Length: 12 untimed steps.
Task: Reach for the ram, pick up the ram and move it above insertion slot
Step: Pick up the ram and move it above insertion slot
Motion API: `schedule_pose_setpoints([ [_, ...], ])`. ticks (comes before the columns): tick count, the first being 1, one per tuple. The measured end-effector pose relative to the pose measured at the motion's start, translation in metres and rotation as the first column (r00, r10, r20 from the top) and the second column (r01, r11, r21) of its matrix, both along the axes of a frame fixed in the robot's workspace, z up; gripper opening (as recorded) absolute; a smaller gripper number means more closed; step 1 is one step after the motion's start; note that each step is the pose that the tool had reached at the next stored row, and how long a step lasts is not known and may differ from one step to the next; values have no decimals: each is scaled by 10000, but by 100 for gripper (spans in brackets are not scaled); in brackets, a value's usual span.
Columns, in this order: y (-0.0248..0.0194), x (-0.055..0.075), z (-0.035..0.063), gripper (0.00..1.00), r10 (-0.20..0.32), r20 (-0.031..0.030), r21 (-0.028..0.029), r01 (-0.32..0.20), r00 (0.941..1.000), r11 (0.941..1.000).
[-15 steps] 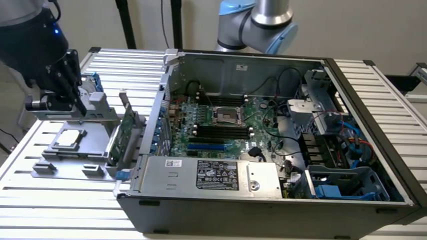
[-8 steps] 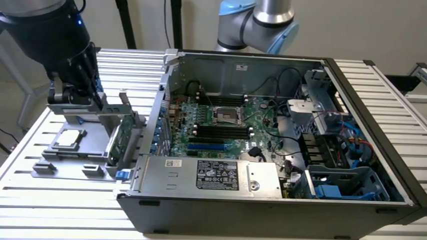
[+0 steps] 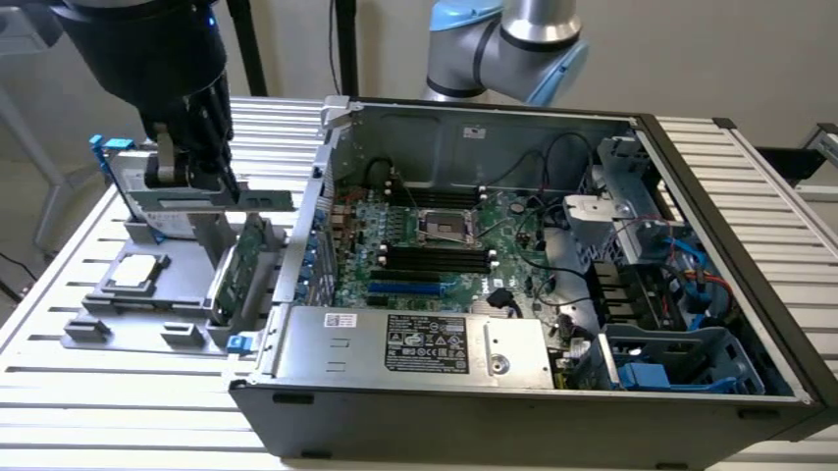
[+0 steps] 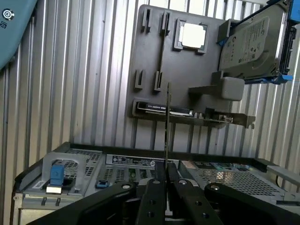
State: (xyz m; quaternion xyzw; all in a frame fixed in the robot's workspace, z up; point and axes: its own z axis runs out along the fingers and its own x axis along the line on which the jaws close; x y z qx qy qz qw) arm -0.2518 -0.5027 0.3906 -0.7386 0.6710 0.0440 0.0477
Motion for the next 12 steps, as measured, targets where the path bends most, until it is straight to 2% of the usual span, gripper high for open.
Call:
schedule_pose_setpoints([
  [6,0,274,11,13,6,-4,98,-6,10000,10000],
  [12,0,545,11,13,6,-8,139,-6,10000,9999],
])
